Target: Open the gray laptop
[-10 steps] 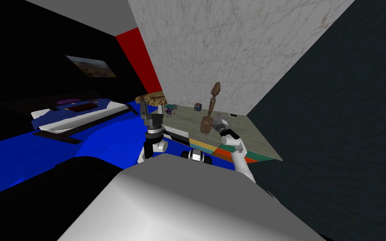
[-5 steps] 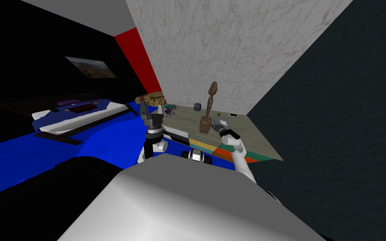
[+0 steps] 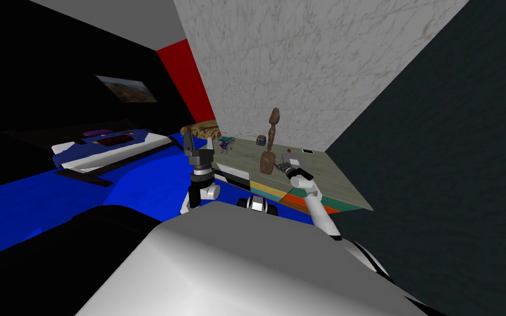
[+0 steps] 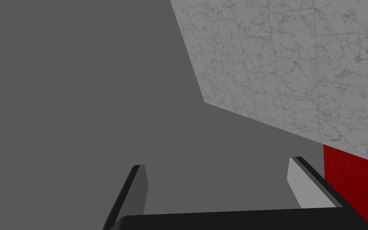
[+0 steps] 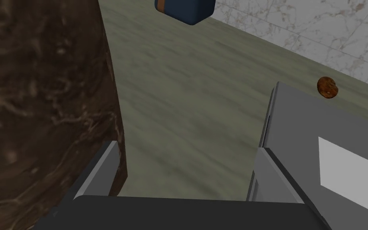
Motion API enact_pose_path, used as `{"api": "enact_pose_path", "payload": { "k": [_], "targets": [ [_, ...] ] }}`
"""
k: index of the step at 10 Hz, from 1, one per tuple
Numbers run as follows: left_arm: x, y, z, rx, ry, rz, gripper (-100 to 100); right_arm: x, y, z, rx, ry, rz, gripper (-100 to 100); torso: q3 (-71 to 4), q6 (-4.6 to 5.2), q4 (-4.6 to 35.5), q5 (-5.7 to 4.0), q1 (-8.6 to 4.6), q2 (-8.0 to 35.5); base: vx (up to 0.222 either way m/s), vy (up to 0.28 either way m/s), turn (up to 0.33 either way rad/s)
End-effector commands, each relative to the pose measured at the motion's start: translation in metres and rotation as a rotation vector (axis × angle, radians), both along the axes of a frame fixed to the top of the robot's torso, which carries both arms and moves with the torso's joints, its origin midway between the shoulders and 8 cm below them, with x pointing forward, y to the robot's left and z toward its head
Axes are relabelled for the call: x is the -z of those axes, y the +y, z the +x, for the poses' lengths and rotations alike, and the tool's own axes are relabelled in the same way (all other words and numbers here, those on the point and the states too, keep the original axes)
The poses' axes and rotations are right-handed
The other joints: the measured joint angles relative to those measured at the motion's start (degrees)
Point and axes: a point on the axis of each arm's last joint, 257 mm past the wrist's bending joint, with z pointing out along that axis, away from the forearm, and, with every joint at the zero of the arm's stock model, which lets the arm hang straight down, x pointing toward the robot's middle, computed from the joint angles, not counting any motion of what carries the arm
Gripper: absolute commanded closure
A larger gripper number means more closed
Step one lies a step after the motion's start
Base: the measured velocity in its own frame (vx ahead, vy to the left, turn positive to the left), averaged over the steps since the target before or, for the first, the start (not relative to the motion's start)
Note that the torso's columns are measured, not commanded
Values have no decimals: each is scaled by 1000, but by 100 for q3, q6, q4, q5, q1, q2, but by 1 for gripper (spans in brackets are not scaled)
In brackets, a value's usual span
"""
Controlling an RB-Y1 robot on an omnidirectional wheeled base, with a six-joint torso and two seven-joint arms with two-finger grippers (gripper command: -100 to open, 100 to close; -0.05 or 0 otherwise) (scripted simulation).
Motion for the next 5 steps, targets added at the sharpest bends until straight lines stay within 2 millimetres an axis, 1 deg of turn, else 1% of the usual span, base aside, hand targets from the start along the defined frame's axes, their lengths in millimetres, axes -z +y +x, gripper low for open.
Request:
{"api": "enact_pose_path", "payload": {
  "k": [1,4,5],
  "targets": [
    [0,0,0,0,0,0,0,0,13,-5,-25,20,59,-100,4,-2,2,1,7,7,10,-12,8],
    [0,0,0,0,0,0,0,-3,21,-7,-35,34,127,-100,19,1,13,8,23,31,2,-2,2],
    [0,0,0,0,0,0,0,-15,14,-5,-36,26,117,-100,20,2,15,9,21,33,10,25,-47]
  ]
}}
